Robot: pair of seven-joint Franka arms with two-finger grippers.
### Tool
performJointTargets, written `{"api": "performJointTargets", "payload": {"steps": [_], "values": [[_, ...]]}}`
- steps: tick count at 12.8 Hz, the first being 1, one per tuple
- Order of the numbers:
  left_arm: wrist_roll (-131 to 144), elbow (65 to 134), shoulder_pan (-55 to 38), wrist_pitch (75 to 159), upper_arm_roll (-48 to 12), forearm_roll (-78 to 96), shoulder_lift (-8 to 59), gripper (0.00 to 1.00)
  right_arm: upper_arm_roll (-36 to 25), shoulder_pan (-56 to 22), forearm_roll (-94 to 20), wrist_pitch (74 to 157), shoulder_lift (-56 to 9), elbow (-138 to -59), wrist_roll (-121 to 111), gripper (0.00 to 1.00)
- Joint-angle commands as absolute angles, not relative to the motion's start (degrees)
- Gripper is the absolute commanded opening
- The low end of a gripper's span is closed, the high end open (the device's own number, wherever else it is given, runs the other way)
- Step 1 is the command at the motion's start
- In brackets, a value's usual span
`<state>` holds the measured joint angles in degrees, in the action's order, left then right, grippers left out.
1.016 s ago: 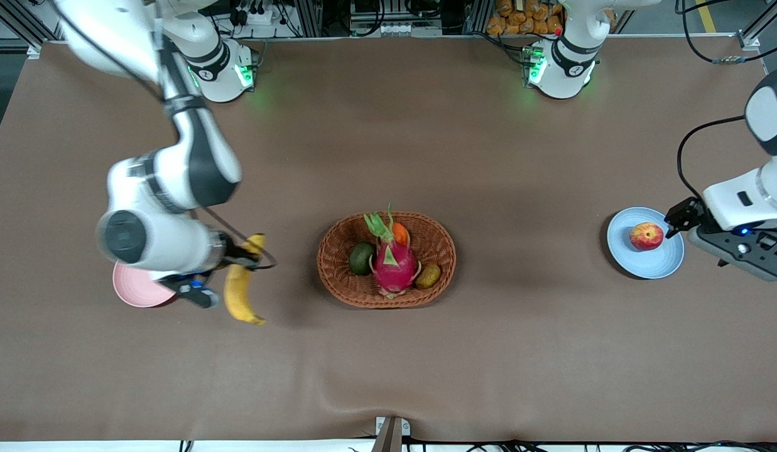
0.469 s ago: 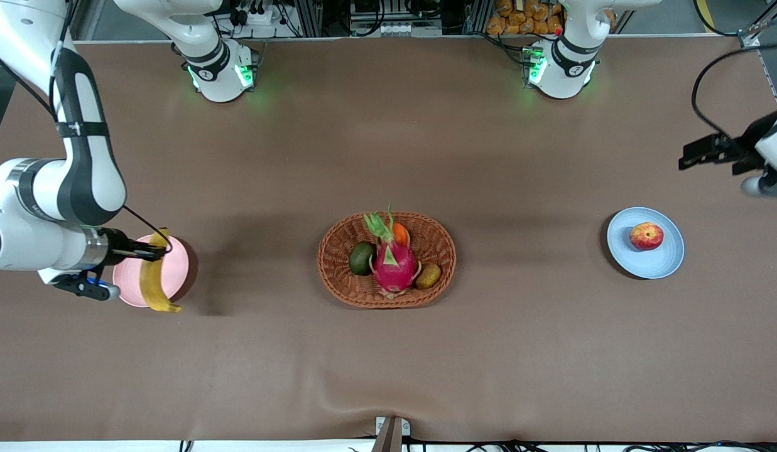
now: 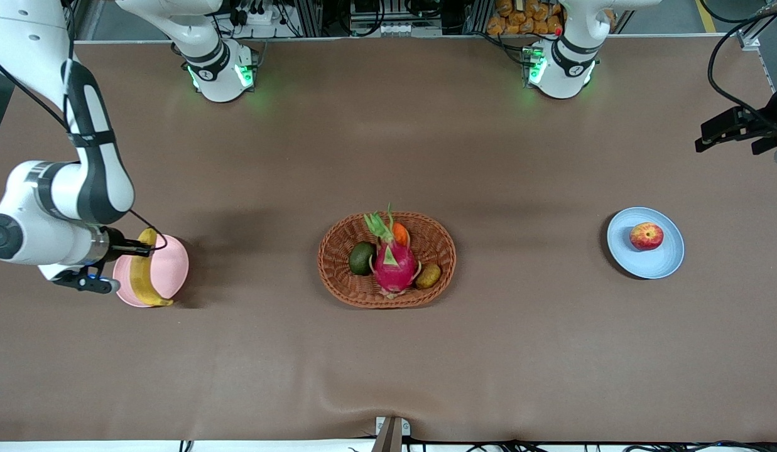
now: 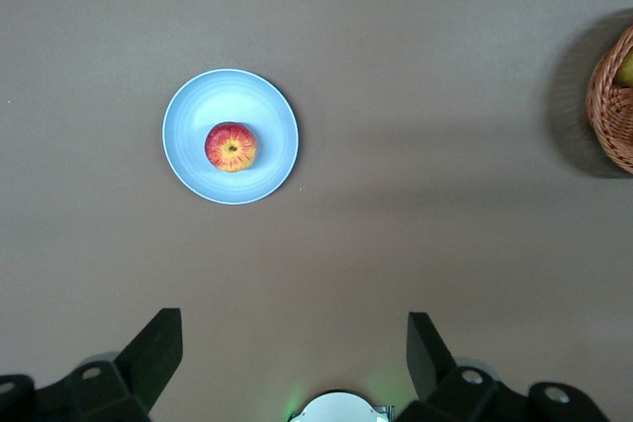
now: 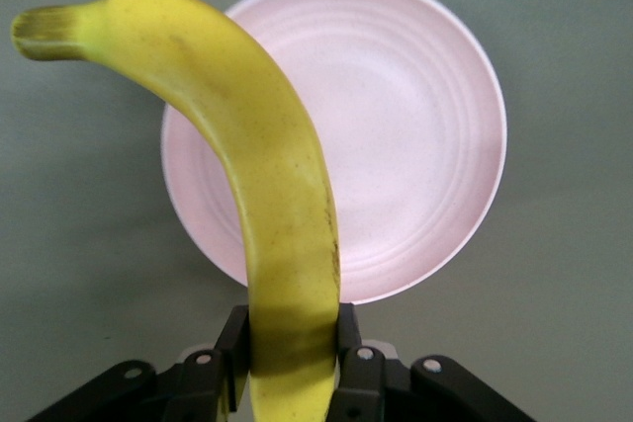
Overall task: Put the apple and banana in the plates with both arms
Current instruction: 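Lower the banana onto the pink plate and open the right gripper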
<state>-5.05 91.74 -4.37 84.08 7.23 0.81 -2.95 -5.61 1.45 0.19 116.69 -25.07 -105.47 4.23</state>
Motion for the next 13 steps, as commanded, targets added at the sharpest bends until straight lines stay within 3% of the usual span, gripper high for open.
{"api": "performJointTargets", "payload": {"steps": [1,3,4,5,6,13], "values": [[-3.0,93.2,-4.8,84.2,6.9,1.5,-4.4,1.00,-4.4,4.7,1.7,118.3,-22.5,-109.5,1.1,0.00],[1.0,93.2,-5.3,85.9,4.7,1.6,-3.8,1.00,-4.4,6.0,1.7,118.7,-22.8,-109.6,-0.3,0.06],[1.2,93.3,-5.4,86.0,4.1,1.7,-4.0,1.00,-4.3,6.2,1.6,118.2,-22.9,-109.8,-0.4,0.34],[1.0,93.3,-5.3,86.0,4.1,1.6,-4.3,1.00,-4.3,6.1,1.6,118.0,-22.8,-110.0,-0.3,0.80],[0.1,93.1,-5.3,86.0,4.1,1.5,-4.3,1.00,-4.3,6.0,1.6,117.8,-22.5,-110.0,-0.3,1.00],[-1.0,92.4,-5.3,85.7,4.7,0.8,-4.3,1.00,-3.3,0.5,-1.9,108.6,-12.1,-108.5,0.6,1.00]]}}
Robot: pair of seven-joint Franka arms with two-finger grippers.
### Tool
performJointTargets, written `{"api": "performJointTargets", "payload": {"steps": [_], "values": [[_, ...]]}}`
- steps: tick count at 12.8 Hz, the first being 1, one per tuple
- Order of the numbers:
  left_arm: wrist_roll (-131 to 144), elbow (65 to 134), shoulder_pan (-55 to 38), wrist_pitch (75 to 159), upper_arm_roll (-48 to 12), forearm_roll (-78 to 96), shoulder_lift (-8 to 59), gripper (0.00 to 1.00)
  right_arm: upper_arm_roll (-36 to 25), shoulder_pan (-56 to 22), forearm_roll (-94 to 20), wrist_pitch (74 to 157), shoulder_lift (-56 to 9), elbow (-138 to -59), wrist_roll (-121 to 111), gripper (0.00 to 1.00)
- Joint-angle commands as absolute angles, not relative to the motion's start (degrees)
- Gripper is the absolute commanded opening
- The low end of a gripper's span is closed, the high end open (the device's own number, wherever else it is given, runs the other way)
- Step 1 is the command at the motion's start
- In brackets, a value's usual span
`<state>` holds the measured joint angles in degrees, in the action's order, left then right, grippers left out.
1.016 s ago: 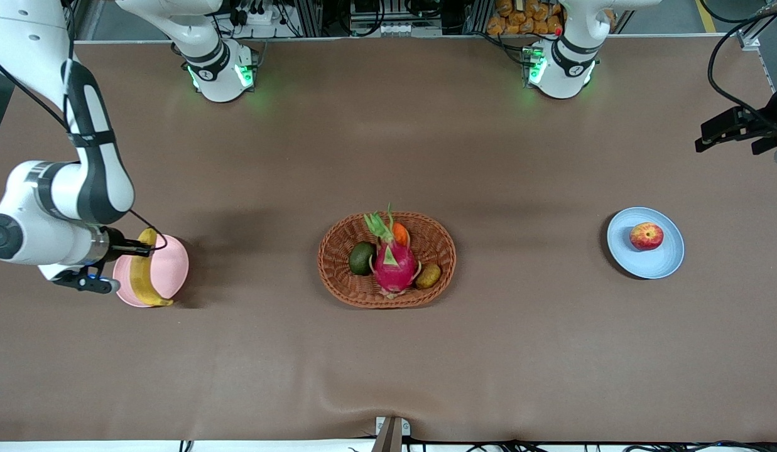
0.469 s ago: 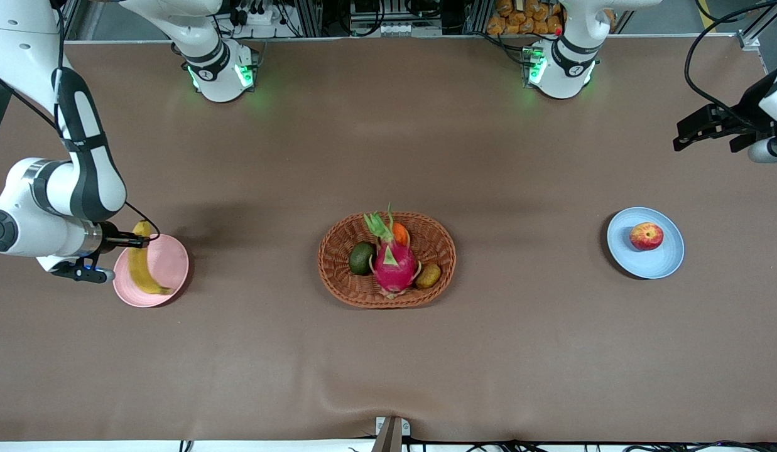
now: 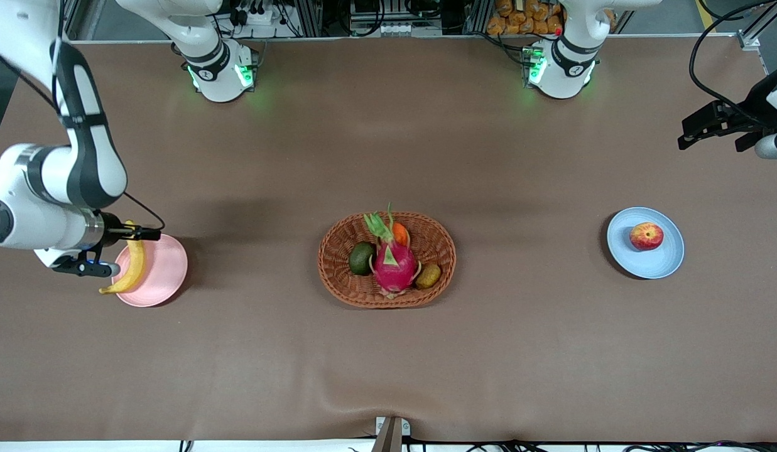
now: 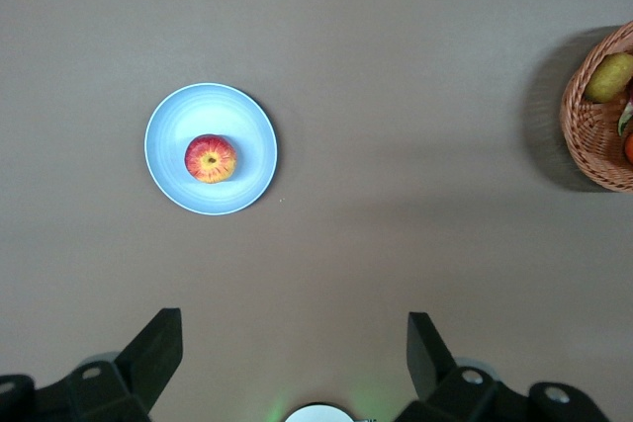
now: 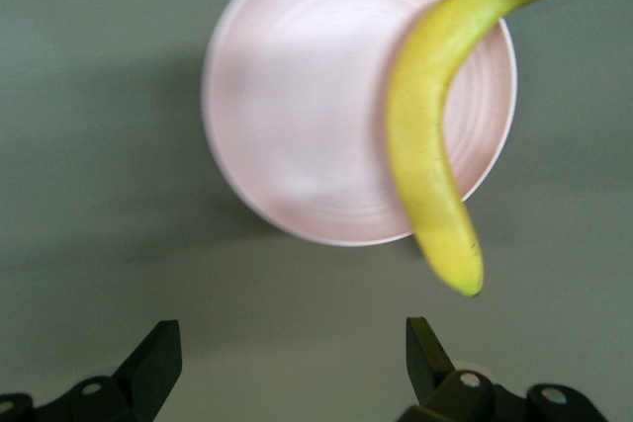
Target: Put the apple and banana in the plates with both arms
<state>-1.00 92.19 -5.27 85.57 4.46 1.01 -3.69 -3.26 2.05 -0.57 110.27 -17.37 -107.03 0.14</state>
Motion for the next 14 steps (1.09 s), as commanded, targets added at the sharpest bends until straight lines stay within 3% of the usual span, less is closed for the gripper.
{"api": "performJointTargets", "payload": {"steps": [1,5,11,14], "values": [[0.9,92.3,-5.3,85.5,4.5,0.8,-4.4,1.00,-3.3,-0.3,-1.9,108.5,-10.0,-108.5,0.6,1.00],[1.3,92.2,-5.3,85.5,4.6,0.8,-4.3,1.00,-3.3,-0.6,-1.9,102.1,-2.3,-106.1,-0.2,1.00],[1.3,92.1,-5.4,85.5,4.4,0.2,-4.1,1.00,-3.7,-0.1,-1.8,84.6,-2.1,-89.6,-0.3,1.00],[1.0,92.2,-5.3,85.5,4.2,-0.5,-4.1,1.00,-3.8,0.0,-1.9,80.5,-2.0,-85.4,0.0,1.00]]}}
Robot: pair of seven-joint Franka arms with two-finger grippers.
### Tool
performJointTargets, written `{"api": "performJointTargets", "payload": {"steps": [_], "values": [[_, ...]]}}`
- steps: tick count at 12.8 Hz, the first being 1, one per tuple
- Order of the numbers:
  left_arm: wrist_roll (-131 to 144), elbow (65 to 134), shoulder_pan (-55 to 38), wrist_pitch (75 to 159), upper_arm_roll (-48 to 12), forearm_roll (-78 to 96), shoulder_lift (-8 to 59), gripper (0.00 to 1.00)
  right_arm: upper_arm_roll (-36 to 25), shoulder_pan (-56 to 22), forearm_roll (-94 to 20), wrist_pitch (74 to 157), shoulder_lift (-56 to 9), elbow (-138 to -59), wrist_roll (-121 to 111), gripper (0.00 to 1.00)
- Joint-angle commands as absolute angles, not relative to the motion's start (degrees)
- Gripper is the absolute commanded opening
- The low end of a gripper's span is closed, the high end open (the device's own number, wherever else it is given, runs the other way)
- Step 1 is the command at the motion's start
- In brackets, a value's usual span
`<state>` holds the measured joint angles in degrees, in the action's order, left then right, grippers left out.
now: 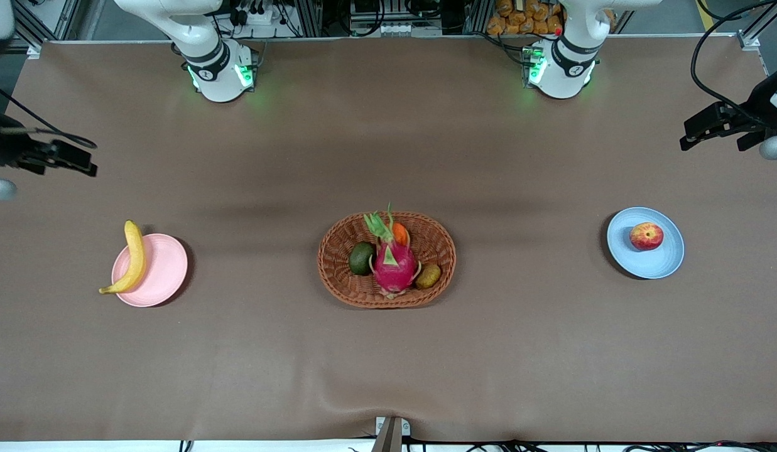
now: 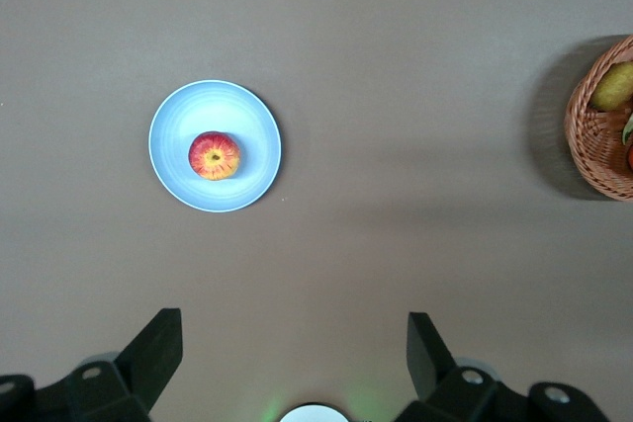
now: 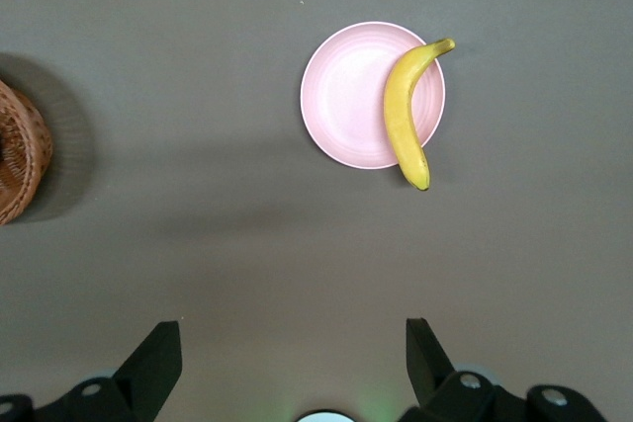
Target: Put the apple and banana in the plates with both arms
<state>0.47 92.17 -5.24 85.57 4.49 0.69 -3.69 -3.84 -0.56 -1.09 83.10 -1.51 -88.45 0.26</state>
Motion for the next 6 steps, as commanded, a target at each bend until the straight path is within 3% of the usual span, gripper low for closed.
{"api": "performJointTargets", "payload": {"steps": [1,6], "values": [[0.8,92.2,-5.3,85.5,4.2,-0.6,-4.1,1.00,-3.9,0.0,-1.9,79.5,-1.9,-84.7,0.2,1.00],[-0.6,92.2,-5.3,85.5,4.1,-0.4,-4.0,1.00,-4.5,1.2,-1.9,78.5,-0.6,-84.3,1.1,1.00]]}}
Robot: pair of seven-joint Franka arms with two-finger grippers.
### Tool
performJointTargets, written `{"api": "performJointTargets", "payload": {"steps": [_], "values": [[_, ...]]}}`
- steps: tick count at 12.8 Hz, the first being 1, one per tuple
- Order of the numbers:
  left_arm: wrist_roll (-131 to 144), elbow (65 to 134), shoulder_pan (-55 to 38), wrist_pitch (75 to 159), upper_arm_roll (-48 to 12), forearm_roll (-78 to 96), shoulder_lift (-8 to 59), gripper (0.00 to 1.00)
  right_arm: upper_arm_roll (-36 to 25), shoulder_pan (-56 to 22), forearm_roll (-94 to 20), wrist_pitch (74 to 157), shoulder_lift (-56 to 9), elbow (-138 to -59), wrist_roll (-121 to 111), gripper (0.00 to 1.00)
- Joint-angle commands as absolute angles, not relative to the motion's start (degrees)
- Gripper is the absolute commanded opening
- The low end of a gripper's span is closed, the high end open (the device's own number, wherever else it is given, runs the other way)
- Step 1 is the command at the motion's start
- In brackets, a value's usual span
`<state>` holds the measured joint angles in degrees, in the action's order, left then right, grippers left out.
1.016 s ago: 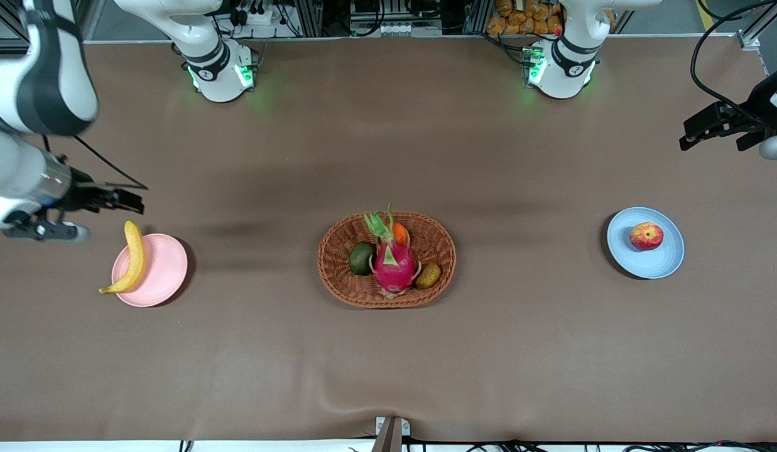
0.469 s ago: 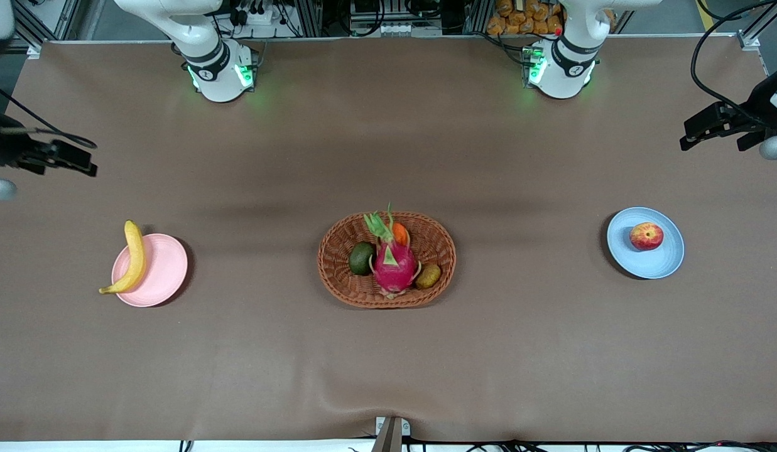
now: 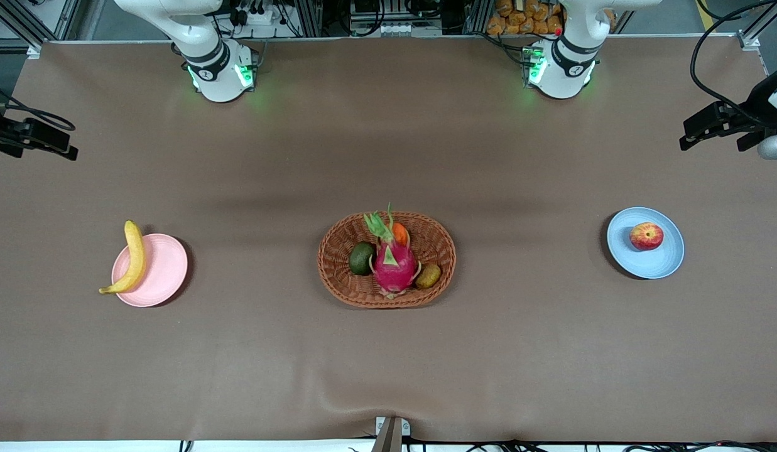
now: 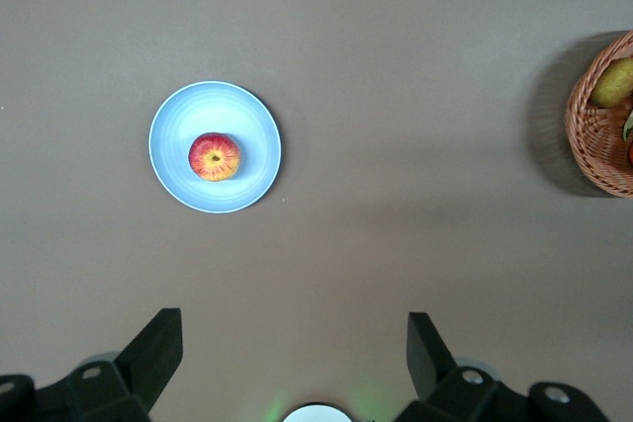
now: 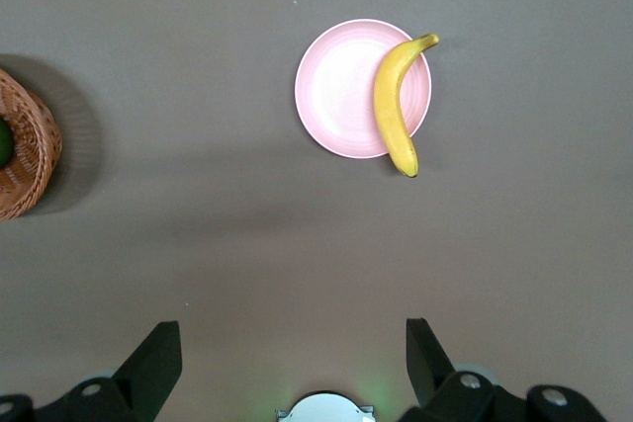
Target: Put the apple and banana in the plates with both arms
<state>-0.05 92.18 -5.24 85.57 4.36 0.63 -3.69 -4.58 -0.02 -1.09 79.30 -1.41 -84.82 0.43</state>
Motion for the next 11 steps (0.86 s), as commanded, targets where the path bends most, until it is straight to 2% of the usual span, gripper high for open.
{"api": "performJointTargets", "payload": {"steps": [1,11], "values": [[-0.7,92.1,-5.3,85.5,4.2,-0.4,-3.9,1.00,-4.6,1.3,-1.9,78.6,-0.5,-84.3,1.1,1.00],[-1.1,91.4,-5.2,85.5,4.1,-0.1,-3.2,1.00,-4.4,1.3,-1.8,80.3,-0.5,-84.6,1.0,1.00]]}}
